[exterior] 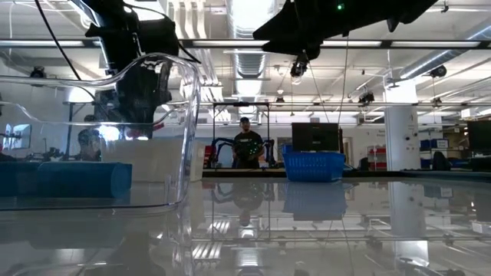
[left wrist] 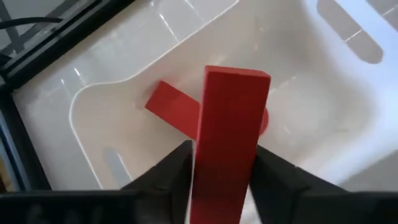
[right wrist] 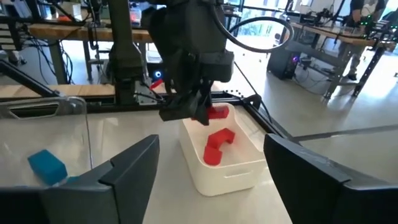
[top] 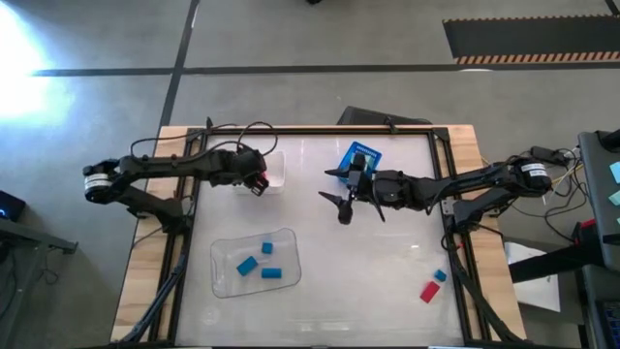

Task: Sort & place blocks by color
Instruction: Put the red block into the white bin, then put the blue block into the transparent bin

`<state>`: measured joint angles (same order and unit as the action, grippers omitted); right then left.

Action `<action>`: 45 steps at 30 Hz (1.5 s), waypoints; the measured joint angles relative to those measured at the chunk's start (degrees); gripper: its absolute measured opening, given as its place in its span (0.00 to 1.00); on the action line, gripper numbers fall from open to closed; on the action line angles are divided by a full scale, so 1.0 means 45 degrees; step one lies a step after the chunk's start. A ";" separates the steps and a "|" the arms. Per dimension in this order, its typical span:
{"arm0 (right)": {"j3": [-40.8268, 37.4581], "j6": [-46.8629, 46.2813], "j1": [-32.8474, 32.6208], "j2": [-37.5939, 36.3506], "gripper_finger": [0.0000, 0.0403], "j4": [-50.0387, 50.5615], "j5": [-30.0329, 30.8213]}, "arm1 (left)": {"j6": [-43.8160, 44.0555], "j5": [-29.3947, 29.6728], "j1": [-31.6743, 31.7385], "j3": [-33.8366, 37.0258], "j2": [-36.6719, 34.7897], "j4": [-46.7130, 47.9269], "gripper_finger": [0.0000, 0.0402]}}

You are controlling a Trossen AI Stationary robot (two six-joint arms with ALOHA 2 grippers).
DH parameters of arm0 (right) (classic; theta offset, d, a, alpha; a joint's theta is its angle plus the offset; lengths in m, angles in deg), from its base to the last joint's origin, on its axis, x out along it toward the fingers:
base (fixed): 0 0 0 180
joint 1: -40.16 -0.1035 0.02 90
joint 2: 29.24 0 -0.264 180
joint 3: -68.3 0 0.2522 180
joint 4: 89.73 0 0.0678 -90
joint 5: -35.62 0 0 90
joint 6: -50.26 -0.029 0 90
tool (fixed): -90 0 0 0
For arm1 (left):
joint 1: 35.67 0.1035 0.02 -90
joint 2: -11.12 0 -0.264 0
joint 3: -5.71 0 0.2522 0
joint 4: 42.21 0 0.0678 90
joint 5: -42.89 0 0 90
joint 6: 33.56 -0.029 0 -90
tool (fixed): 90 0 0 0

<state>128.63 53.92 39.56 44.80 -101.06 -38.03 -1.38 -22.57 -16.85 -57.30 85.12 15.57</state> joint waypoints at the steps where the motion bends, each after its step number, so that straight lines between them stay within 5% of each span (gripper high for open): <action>1: 0.0000 0.0000 0.0000 0.0034 0.69 -0.0012 0.0002 | -0.0003 -0.0002 -0.0007 -0.0003 0.0000 -0.0005 0.35; 5: 0.0000 0.0148 0.0000 0.0073 0.69 -0.0046 0.0017 | -0.0017 0.0006 -0.0011 -0.0003 0.0000 -0.0003 0.45; 14: 0.0000 -0.0512 0.0000 0.0073 0.68 0.0376 -0.0003 | 0.0026 0.0269 -0.0780 -0.0257 -0.0615 -0.0104 0.48; 29: 0.0179 -0.3043 -0.1329 0.0073 0.62 0.1780 -0.2385 | -0.2108 0.1586 -0.6747 -0.0226 -0.1428 -0.5836 0.48; 45: 0.3663 -0.6130 -0.2841 0.0651 0.50 0.9825 -0.2300 | -0.2907 0.1625 -0.7706 -0.0221 -0.1418 -0.6443 0.49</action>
<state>145.11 26.33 26.77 47.73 -56.85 -48.38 -14.46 -15.26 -51.53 -58.29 78.74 -13.43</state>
